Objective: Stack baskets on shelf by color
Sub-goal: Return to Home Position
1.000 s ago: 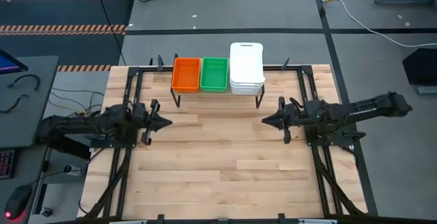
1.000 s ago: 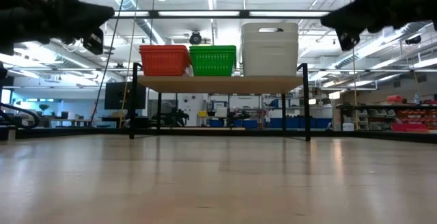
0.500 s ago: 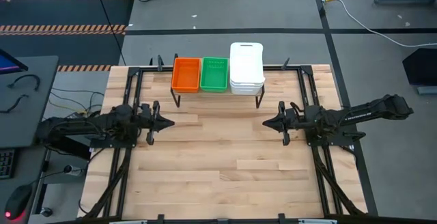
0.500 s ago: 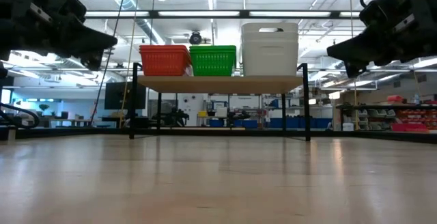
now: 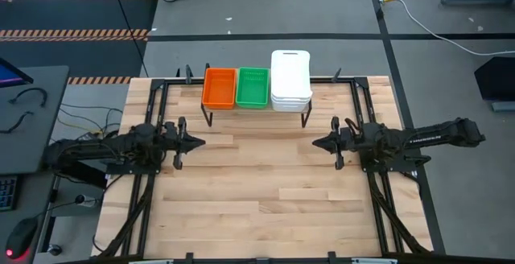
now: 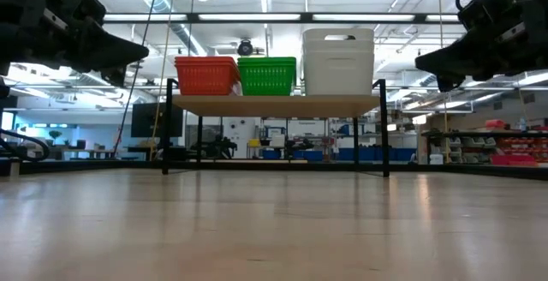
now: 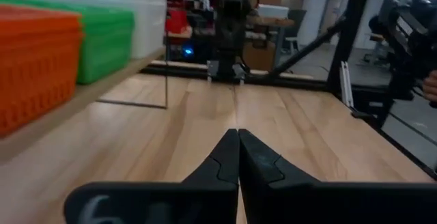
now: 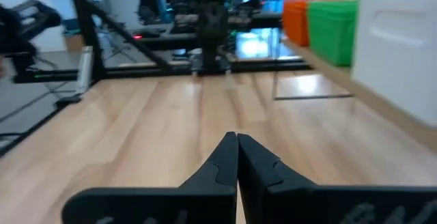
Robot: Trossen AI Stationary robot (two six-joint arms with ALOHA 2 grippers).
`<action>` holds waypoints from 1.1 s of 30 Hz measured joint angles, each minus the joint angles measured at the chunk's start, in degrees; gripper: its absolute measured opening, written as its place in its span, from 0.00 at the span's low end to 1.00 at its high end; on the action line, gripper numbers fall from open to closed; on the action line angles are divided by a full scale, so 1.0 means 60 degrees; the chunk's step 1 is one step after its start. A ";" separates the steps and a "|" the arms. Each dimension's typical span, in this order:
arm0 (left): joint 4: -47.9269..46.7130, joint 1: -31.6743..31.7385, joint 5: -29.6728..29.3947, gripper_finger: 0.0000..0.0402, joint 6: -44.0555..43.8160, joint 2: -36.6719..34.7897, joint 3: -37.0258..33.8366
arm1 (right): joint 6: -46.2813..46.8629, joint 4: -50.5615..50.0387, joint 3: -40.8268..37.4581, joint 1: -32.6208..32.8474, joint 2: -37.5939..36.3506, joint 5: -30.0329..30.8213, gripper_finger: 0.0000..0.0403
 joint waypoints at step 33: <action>-0.1382 -0.0011 0.0197 0.06 -0.0743 -0.1755 -0.0004 | 0.0369 -0.2771 0.0000 0.0007 -0.3195 0.0609 0.01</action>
